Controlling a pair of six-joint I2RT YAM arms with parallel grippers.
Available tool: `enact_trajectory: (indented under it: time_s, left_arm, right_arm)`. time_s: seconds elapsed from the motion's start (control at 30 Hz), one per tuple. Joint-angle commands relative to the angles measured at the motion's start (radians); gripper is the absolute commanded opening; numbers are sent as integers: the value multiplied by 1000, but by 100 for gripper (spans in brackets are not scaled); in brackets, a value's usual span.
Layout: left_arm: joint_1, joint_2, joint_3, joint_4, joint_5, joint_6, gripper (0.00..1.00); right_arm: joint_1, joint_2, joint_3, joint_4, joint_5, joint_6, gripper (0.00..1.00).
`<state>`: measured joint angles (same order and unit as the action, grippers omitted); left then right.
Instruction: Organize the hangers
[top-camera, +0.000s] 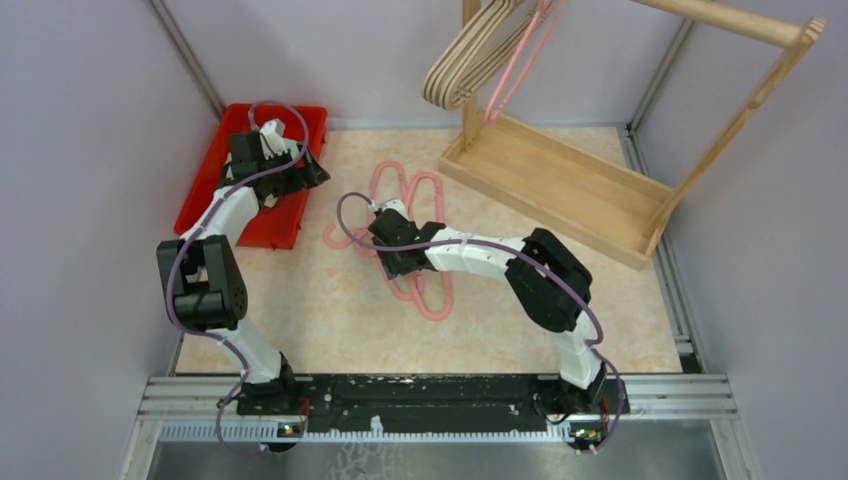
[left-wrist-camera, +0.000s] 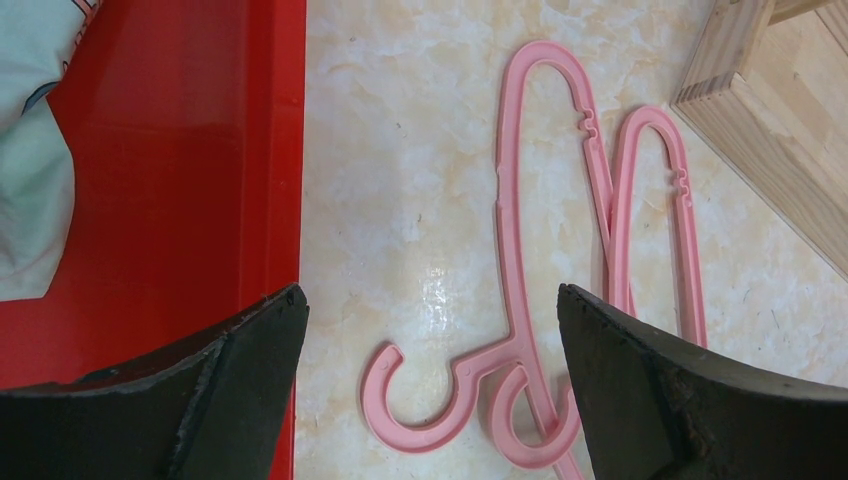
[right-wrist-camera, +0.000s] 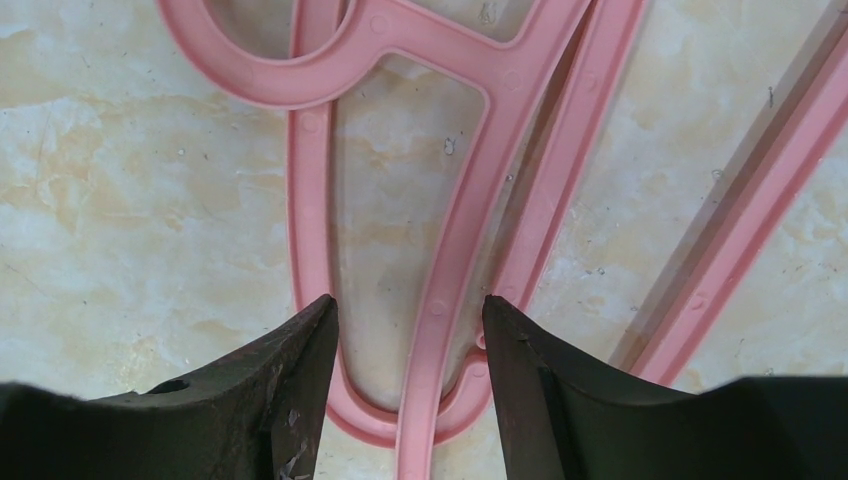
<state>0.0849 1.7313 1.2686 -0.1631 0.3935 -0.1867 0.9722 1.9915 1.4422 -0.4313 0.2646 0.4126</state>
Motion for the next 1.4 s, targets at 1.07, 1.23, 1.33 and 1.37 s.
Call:
enact_trajectory:
  time_s: [1.07,1.23,1.33,1.37]
  left_arm:
    - [20,-18,-16,31,-7,-11,100]
    - [21,-27,-20,21,-24,-5,100]
    - [20,-33,-21,19,-30,-3,100]
    - [21,-32,-19,17,-33,-3,100]
  right_arm:
    - [-74,-368,-40,-141,-119,35,0]
    - [-131,-651,-185,-150,-207,103,0]
    - [-138,-793,-210,-202,-197,139,0]
    - [-139,-835,-210,-222,-195,148,0]
